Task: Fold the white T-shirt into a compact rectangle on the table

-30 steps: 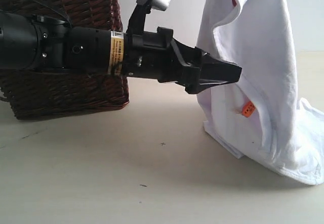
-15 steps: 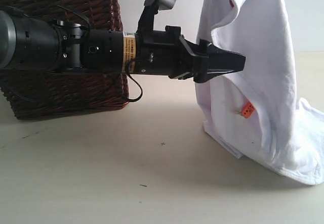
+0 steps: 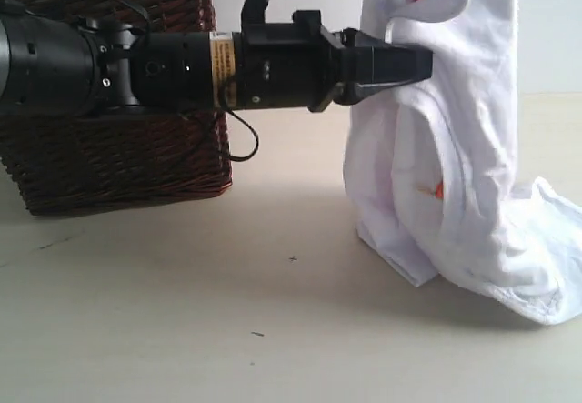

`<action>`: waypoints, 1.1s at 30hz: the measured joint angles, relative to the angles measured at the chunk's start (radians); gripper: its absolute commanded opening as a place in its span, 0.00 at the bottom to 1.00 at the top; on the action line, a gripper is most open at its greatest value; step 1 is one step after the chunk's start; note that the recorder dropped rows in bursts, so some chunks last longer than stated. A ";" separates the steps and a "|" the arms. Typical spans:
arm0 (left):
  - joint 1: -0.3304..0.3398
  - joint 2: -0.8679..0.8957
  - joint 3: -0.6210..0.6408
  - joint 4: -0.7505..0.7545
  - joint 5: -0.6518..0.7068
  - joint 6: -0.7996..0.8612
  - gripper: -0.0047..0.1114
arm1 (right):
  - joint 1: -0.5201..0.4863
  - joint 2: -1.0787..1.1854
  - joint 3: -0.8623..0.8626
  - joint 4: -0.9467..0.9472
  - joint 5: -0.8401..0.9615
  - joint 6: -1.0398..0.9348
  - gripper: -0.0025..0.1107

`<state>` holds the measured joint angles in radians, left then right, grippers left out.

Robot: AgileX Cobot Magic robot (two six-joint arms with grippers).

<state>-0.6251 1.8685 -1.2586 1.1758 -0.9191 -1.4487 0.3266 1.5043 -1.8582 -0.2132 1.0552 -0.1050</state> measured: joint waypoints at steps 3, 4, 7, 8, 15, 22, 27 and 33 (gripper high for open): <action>0.000 -0.033 -0.023 -0.002 0.023 -0.059 0.04 | 0.000 0.000 0.000 -0.164 0.000 0.092 0.53; 0.000 -0.041 -0.032 -0.002 0.035 -0.075 0.04 | 0.000 0.000 0.000 -0.226 0.007 0.121 0.54; 0.000 -0.061 -0.064 -0.003 0.106 -0.126 0.04 | 0.000 0.000 0.000 -0.356 0.050 0.200 0.54; 0.000 -0.063 -0.077 -0.003 0.132 -0.141 0.04 | 0.000 0.000 0.000 -0.379 0.069 0.220 0.54; 0.000 -0.063 -0.198 -0.003 0.199 -0.218 0.04 | 0.000 -0.016 -0.002 -0.324 0.156 0.198 0.53; 0.000 -0.063 -0.298 0.068 0.224 -0.306 0.04 | 0.000 -0.119 0.000 -0.210 0.162 0.126 0.52; 0.019 -0.064 -0.313 0.121 0.176 -0.353 0.04 | 0.000 -0.229 0.097 -0.076 0.162 0.061 0.52; 0.067 -0.064 -0.313 0.139 0.144 -0.400 0.04 | 0.000 -0.292 0.370 -0.024 0.166 0.075 0.52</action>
<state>-0.5583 1.8041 -1.5719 1.3151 -0.7752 -1.8491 0.3266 1.2119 -1.4881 -0.2370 1.2217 -0.0302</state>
